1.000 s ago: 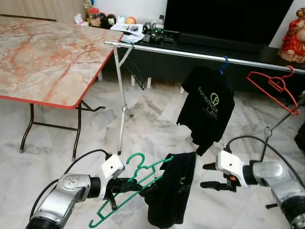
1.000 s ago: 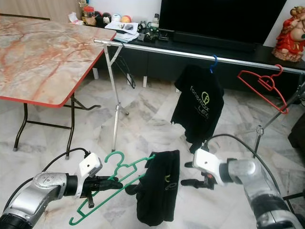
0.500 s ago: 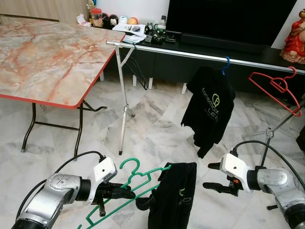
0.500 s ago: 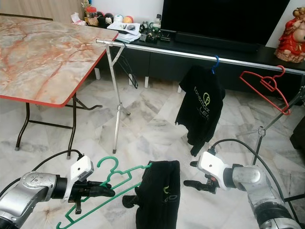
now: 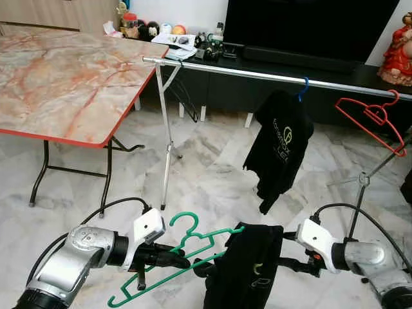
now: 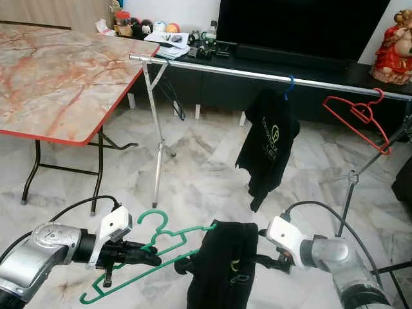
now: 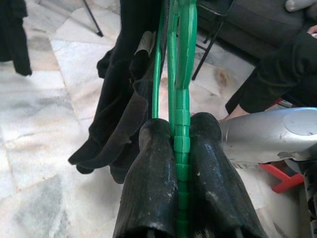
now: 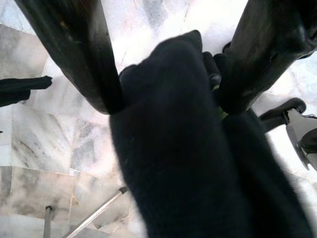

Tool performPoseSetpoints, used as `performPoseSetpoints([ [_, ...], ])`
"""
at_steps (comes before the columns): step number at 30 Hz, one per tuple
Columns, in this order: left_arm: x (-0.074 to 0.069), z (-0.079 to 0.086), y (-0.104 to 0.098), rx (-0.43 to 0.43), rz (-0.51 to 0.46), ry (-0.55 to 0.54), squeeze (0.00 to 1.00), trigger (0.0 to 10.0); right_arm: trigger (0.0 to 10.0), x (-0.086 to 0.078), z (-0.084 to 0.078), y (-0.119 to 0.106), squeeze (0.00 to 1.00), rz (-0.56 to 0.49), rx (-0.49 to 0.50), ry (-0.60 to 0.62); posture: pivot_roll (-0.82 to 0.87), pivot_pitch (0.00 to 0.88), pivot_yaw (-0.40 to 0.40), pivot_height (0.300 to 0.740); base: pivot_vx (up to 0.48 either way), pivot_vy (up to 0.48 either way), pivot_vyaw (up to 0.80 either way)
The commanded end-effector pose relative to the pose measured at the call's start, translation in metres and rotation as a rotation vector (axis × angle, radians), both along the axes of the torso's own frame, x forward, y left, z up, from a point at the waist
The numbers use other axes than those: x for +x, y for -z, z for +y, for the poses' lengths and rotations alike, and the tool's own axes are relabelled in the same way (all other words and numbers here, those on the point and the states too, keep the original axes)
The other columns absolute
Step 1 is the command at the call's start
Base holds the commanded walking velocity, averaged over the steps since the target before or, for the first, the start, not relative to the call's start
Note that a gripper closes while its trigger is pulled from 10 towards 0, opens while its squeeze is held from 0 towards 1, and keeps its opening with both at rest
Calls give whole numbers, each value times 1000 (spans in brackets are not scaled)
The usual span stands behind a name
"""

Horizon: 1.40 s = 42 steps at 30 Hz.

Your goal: Hang hanger

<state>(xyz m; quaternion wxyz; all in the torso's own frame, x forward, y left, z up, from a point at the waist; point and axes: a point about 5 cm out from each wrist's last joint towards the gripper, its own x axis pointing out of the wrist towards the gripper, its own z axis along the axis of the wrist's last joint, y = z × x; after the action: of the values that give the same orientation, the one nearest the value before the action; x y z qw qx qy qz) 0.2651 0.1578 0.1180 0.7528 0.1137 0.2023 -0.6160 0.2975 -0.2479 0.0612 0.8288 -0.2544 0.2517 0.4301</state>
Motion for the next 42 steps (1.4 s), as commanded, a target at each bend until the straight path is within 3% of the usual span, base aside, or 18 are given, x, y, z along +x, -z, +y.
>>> performPoseSetpoints([
  [1,0,-9,-14,-44,-34,60,0,0,10000,0,-1,0,0,-5,4,17,45,41,-81,740,0,0,0],
  [5,0,-12,-16,-56,-39,71,0,0,10000,-1,2,3,0,6,26,22,46,39,-80,740,0,0,0],
  [12,0,-16,-20,-64,-44,85,0,0,10000,-4,14,9,0,58,160,16,53,40,-78,740,0,0,0],
  [13,0,-16,-20,-64,-44,85,0,0,0,-5,15,9,0,66,175,9,51,42,-78,740,0,0,0],
  [42,4,-18,-22,-62,-56,72,0,0,0,-7,24,9,0,109,241,-53,48,72,-85,740,0,0,0],
])
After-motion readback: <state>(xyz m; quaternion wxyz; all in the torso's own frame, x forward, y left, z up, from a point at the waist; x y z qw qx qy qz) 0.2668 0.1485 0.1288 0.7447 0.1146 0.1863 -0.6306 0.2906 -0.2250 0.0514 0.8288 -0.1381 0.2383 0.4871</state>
